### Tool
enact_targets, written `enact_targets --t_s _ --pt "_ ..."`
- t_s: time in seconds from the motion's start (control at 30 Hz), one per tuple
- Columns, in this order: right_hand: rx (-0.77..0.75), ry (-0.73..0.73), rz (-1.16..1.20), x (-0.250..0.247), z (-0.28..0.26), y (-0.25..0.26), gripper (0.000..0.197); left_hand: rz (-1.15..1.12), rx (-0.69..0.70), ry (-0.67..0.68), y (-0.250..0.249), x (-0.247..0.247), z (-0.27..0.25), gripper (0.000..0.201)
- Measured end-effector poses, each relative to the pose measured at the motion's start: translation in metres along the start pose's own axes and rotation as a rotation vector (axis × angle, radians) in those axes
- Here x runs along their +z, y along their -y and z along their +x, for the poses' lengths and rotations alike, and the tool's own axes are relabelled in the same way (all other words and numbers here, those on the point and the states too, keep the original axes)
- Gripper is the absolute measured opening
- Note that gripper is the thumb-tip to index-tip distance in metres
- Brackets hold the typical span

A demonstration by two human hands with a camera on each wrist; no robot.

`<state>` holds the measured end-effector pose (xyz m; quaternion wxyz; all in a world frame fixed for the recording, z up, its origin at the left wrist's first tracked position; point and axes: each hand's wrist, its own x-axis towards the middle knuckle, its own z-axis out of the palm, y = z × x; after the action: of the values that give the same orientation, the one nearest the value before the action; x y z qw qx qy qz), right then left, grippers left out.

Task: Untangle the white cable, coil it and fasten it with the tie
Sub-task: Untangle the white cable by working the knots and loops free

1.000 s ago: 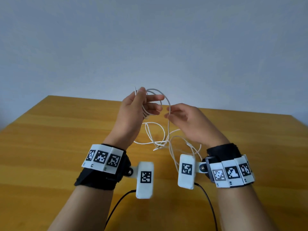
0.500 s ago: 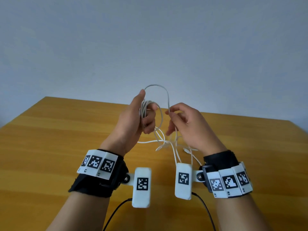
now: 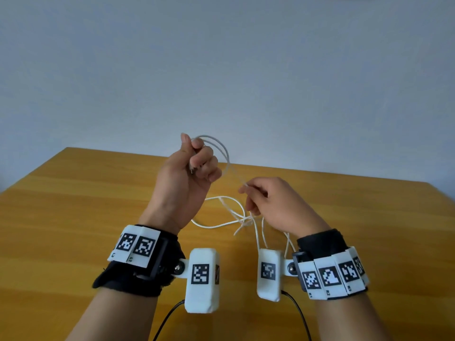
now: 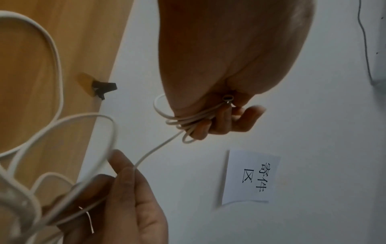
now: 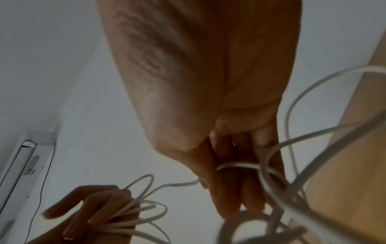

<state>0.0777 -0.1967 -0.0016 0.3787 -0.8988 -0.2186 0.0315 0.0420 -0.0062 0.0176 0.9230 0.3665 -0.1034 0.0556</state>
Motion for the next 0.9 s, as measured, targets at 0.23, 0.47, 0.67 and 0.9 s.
enact_targets --t_s 0.23,0.47,0.67,0.9 --pt "0.079 0.157 -0.146 0.002 0.0 -0.01 0.019 0.078 0.238 -0.048 0.0 0.0 0.001 0.034" --pt "0.057 0.164 -0.184 0.007 0.002 -0.004 0.026 0.766 0.424 -0.077 0.017 -0.003 -0.002 0.047" --pt "-0.023 0.232 -0.106 0.012 -0.002 0.009 0.025 1.204 0.327 0.063 0.031 -0.011 -0.001 0.04" --pt "-0.141 0.04 -0.072 0.004 -0.004 0.016 0.023 1.563 0.101 0.157 0.03 -0.018 -0.003 0.036"
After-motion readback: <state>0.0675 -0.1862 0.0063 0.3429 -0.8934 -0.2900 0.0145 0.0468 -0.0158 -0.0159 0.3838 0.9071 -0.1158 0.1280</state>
